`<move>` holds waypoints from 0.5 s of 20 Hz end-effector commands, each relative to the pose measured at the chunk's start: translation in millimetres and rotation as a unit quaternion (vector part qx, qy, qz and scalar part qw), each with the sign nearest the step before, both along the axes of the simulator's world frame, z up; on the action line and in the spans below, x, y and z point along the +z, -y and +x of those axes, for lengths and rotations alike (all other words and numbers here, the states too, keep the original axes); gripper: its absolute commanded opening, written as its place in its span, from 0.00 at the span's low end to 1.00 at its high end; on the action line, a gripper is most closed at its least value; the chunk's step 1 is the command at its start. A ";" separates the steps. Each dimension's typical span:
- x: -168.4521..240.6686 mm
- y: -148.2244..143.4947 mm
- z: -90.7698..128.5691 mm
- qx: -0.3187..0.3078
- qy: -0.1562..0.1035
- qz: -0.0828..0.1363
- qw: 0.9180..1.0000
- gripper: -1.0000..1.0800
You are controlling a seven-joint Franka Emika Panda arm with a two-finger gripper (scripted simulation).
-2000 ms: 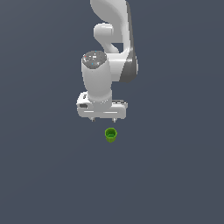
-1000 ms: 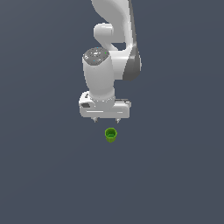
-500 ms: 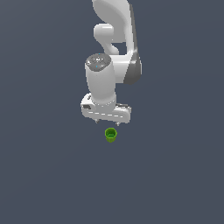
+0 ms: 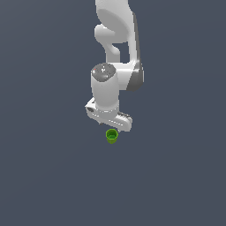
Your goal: Pick up the object and move it to a goal position.
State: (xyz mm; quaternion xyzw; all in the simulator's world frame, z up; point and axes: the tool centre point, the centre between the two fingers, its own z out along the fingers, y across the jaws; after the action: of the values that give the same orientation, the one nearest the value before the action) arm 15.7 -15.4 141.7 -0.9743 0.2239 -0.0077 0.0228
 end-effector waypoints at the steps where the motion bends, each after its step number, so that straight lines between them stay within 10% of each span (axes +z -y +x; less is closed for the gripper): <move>1: -6.8 -1.4 0.1 -0.032 -0.003 -0.002 0.999 0.96; 10: -30.1 -6.1 0.0 -0.141 -0.012 -0.009 0.990 0.96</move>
State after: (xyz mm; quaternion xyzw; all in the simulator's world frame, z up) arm 15.8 -9.9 115.4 -0.9396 0.3420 -0.0014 0.0120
